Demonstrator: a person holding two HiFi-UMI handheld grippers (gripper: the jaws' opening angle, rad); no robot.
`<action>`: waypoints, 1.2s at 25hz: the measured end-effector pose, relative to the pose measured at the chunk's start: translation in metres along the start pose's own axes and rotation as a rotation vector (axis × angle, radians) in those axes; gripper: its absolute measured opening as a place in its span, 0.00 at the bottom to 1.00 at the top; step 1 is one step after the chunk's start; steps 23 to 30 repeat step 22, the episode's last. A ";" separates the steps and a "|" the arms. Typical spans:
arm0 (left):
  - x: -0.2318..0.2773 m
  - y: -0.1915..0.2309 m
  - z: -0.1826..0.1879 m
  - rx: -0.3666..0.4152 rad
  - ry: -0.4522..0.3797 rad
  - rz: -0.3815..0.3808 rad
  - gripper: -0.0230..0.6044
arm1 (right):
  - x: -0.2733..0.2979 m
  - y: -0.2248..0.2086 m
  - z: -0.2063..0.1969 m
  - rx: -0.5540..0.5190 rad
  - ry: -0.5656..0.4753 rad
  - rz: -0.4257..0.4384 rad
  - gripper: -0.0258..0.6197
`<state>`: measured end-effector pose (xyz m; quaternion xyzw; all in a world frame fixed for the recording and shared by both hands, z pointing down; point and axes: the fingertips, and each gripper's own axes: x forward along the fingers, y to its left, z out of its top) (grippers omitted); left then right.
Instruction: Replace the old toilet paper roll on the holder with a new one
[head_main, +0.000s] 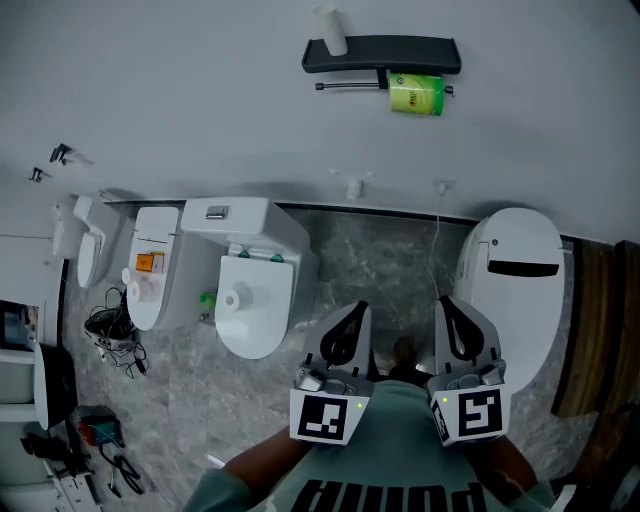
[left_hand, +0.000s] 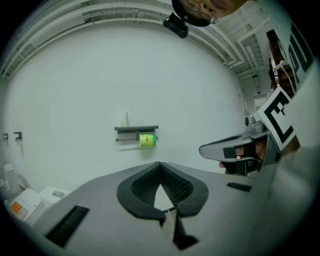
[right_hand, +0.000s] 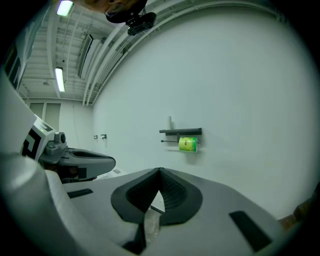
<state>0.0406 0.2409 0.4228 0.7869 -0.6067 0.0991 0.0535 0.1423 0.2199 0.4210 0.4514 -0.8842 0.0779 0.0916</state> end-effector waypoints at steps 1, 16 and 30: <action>-0.001 -0.001 -0.001 -0.001 0.000 0.002 0.04 | -0.001 0.000 0.000 0.000 -0.002 0.002 0.05; -0.006 -0.008 0.000 0.004 -0.021 0.006 0.04 | -0.015 -0.001 -0.003 0.014 -0.008 0.001 0.05; -0.009 -0.011 0.000 0.005 -0.023 0.005 0.04 | -0.020 -0.004 -0.004 0.023 0.000 -0.007 0.05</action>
